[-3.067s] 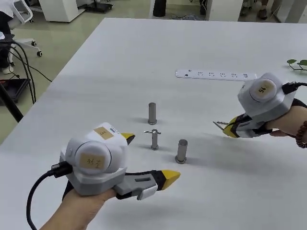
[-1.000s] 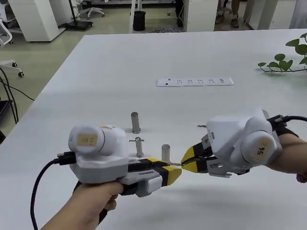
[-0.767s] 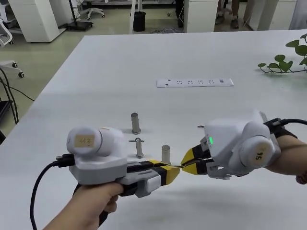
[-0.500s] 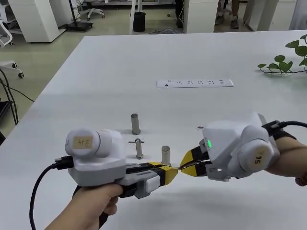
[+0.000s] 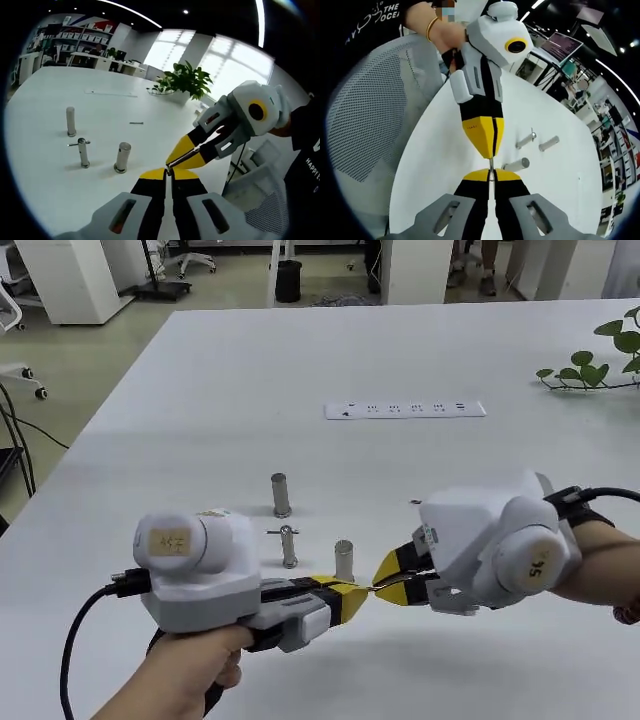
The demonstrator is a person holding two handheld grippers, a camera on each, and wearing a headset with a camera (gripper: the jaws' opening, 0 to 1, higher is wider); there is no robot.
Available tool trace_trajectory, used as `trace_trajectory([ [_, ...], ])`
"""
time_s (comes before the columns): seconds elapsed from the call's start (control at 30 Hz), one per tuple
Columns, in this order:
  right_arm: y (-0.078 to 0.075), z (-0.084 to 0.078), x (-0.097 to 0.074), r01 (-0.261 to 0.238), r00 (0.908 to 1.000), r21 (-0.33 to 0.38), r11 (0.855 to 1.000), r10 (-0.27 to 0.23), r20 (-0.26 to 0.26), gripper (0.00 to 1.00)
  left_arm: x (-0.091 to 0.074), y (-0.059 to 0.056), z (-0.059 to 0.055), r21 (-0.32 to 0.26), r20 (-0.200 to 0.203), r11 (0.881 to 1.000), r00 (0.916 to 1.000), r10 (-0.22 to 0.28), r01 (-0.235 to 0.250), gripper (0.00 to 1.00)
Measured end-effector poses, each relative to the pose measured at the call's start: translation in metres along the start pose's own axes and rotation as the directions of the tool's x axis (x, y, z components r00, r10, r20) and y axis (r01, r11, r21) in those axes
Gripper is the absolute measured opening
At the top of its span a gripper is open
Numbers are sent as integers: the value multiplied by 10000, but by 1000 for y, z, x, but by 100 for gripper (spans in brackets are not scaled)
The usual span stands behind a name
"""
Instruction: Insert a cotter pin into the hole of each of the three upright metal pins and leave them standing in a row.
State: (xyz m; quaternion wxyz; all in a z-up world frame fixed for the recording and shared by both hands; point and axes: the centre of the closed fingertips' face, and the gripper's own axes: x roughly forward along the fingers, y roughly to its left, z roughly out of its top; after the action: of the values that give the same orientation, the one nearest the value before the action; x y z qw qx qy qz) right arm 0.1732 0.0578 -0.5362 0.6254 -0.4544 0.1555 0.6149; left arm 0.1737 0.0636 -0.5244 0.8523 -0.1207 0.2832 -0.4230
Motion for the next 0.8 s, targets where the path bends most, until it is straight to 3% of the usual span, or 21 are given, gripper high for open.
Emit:
trace_trajectory([
  [0.07,0,1,1,-94,9998,490,9988,85,184,0,0,0,2,110,74,9999,10000,-36,35,0],
  [0.23,-2,1,1,-299,9964,1955,9802,136,838,0,-2,-3,7,253,398,9992,9987,-311,301,0],
  [0.43,-6,0,-2,-512,9922,2780,9592,173,1232,1,-2,-2,7,380,428,9987,9985,-351,335,0],
  [0.57,-7,-1,-4,-800,9861,3673,9267,198,1650,4,-4,-1,6,886,315,9954,9987,-392,363,0],
  [0.67,-7,-1,-5,-1047,9782,4478,8880,108,2073,5,-7,-1,6,1331,442,9904,9981,-435,373,0],
  [0.8,-7,-2,-7,-1346,9697,5103,8494,70,2441,7,-12,1,4,1641,407,9856,9980,-485,412,0],
])
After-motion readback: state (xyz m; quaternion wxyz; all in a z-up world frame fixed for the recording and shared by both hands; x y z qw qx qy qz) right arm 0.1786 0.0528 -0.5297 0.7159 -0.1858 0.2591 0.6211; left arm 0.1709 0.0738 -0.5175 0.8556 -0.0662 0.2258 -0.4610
